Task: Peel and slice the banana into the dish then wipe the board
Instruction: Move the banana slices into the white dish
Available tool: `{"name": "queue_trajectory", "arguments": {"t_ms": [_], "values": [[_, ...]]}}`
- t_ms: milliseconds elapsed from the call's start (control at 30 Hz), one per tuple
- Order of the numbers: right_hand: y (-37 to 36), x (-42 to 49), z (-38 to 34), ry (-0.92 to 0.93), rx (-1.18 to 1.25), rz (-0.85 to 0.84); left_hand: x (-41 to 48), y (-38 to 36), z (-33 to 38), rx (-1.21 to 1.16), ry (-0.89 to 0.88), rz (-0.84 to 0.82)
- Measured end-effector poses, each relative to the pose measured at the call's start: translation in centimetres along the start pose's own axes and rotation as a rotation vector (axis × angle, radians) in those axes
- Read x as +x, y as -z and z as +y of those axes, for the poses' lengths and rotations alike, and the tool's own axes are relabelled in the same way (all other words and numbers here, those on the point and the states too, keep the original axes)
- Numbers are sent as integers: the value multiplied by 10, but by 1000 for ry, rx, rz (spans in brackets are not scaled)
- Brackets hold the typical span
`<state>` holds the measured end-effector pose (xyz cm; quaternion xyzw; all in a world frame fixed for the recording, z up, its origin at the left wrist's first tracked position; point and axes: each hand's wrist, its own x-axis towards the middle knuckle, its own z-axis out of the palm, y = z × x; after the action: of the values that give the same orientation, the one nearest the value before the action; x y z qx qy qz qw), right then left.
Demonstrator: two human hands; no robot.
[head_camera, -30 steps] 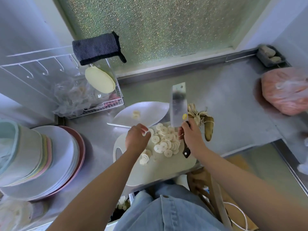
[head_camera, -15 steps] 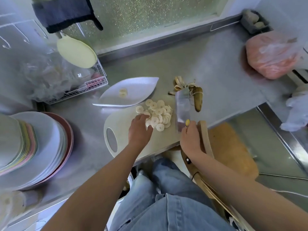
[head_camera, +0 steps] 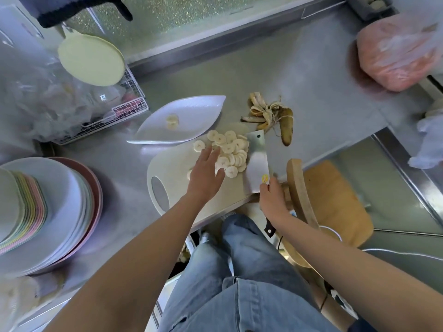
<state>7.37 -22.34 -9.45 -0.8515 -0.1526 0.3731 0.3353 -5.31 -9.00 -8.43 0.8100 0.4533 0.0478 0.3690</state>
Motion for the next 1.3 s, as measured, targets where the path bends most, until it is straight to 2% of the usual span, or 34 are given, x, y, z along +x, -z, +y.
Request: {"name": "queue_trajectory", "arguments": {"t_ms": [433, 667, 867, 1100, 1300], "values": [[-9, 11, -6, 80, 14, -139, -3, 2, -6, -56, -3, -5], [3, 8, -5, -5, 133, -100, -2, 5, -10, -101, 11, 29], [13, -3, -2, 32, 166, -83, -4, 4, -11, -93, 10, 49], [12, 3, -33, 167, 47, -108, -8, 24, -15, -122, 65, 169], [1, 25, -94, 275, -151, -216, -5, 56, -26, -110, 108, 354]]}}
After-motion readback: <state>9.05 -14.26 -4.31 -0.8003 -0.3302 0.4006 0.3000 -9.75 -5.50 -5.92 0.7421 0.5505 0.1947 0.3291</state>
